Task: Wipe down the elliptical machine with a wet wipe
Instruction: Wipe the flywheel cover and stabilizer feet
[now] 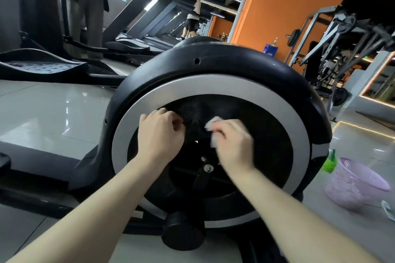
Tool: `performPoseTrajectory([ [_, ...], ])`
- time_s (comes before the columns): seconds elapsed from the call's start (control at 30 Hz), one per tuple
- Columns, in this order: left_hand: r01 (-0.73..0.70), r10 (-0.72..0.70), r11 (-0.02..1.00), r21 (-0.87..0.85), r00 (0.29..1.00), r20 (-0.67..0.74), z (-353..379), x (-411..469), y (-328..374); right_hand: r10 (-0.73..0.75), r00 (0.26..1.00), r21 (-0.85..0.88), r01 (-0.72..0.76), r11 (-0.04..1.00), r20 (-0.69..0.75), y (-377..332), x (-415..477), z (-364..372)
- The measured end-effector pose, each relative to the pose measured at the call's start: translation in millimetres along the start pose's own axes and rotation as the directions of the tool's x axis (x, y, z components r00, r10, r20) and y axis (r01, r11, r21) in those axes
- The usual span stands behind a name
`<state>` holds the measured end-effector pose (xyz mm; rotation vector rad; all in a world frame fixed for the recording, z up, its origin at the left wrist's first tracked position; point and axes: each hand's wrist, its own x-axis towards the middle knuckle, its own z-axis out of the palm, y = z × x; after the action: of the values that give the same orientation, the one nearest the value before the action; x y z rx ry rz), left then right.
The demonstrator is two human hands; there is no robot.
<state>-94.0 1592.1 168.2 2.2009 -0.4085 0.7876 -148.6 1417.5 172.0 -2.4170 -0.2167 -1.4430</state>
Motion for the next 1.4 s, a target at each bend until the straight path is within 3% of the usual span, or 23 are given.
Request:
performPoseTrajectory([
  [0.13, 0.016, -0.016, 1.000, -0.014, 0.999, -0.028, -0.6, 1.3, -2.7, -0.098, 0.995, 0.062, 0.097, 0.993, 0.010, -34.5, 23.0, 33.4],
  [0.3, 0.007, -0.008, 0.999, -0.046, 1.000, -0.020, -0.6, -1.9, 2.0, -0.168, 0.985, -0.034, 0.166, 0.985, -0.047, 5.4, 44.4, -17.7],
  [0.4, -0.009, 0.007, 0.999, -0.053, 1.000, -0.029, -2.0, -0.7, -0.9, -0.066, 0.993, -0.096, 0.057, 0.994, -0.094, 33.6, 33.3, -54.8],
  [0.5, -0.001, -0.001, 0.999, -0.040, 0.999, -0.048, -6.5, 1.9, -12.7, 0.083, 0.977, -0.061, -0.097, 0.993, -0.196, 24.0, 26.5, -42.3],
  [0.57, 0.024, -0.027, 0.998, -0.053, 0.998, -0.060, -8.7, 3.1, -21.4, 0.061, 0.969, -0.018, -0.067, 0.998, -0.240, 3.2, 29.5, -14.0],
  [0.67, 0.053, -0.059, 0.996, -0.073, 0.995, -0.082, -10.6, 6.6, -32.0, -0.053, 0.983, 0.077, 0.067, 0.995, -0.175, -30.1, 31.8, 38.3],
  [0.73, 0.065, -0.072, 0.995, -0.080, 0.993, -0.091, -11.0, 8.6, -36.8, -0.151, 0.988, 0.115, 0.154, 0.981, -0.038, -48.1, 25.5, 65.5],
  [0.83, 0.050, -0.056, 0.997, -0.064, 0.994, -0.099, -11.4, 6.2, -40.2, -0.351, 0.920, 0.138, 0.330, 0.934, 0.174, -48.2, 21.4, 65.5],
  [0.93, 0.038, -0.044, 0.998, -0.058, 0.995, -0.094, -12.3, 4.7, -42.8, -0.388, 0.919, 0.105, 0.380, 0.919, 0.072, -25.4, 47.2, 36.9],
  [1.07, 0.050, -0.057, 0.997, -0.066, 0.993, -0.108, -11.9, 7.4, -43.8, -0.260, 0.965, 0.046, 0.262, 0.964, -0.045, -16.4, 33.8, 32.7],
  [1.23, 0.053, -0.061, 0.996, -0.073, 0.991, -0.116, -11.0, 5.3, -44.7, -0.419, 0.879, 0.140, 0.396, 0.908, 0.228, -15.6, -20.6, 59.4],
  [1.4, 0.055, -0.064, 0.996, -0.073, 0.990, -0.129, -14.2, 5.6, -45.7, -0.311, 0.950, 0.058, 0.310, 0.949, 0.004, -19.2, 45.0, 31.0],
])
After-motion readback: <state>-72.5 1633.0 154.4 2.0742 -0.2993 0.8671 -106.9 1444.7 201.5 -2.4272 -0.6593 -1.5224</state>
